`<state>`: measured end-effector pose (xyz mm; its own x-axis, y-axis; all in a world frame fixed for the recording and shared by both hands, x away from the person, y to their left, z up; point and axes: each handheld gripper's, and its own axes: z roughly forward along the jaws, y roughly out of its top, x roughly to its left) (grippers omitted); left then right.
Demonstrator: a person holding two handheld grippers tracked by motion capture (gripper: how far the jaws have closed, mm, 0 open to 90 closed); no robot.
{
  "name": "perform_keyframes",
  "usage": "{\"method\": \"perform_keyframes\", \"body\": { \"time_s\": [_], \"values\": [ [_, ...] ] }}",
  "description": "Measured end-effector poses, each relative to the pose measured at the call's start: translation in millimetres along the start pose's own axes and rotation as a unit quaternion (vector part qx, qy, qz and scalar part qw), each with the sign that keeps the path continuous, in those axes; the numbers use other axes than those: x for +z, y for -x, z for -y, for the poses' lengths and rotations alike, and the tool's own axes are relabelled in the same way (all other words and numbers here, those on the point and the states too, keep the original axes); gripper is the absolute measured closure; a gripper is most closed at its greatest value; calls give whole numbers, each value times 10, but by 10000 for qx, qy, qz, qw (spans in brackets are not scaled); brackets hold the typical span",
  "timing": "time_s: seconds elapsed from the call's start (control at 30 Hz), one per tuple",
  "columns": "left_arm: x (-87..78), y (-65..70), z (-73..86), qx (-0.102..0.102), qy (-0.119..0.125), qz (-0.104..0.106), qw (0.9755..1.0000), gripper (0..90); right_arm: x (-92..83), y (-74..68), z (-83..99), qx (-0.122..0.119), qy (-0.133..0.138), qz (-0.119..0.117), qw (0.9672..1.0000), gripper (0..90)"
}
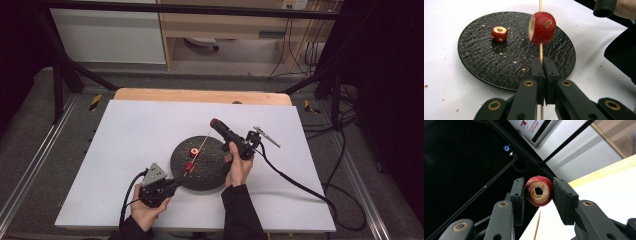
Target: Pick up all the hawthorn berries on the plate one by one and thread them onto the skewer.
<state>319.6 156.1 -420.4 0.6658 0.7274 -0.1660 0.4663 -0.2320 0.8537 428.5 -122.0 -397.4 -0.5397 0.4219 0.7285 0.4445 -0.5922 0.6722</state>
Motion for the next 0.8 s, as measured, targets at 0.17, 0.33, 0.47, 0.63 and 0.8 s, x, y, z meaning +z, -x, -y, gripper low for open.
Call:
{"method": "perform_keyframes", "body": {
  "time_s": [0.17,0.33,0.47,0.63,0.8],
  "values": [
    [-3,0,-3,-7,23,-1,10000,884,-3,-1,2,19,-1,-28,10000,631],
    [4,12,-7,-4,29,22,10000,884,-1,1,4,55,-19,-46,10000,631],
    [8,17,-7,18,28,22,10000,885,-4,-2,10,98,-52,-65,9999,632],
    [4,16,-8,17,48,16,10000,884,-9,-6,9,124,-88,-89,9998,632],
    [6,20,-2,34,71,8,10000,885,-10,-6,6,128,-102,-90,9998,632]
  ]
}}
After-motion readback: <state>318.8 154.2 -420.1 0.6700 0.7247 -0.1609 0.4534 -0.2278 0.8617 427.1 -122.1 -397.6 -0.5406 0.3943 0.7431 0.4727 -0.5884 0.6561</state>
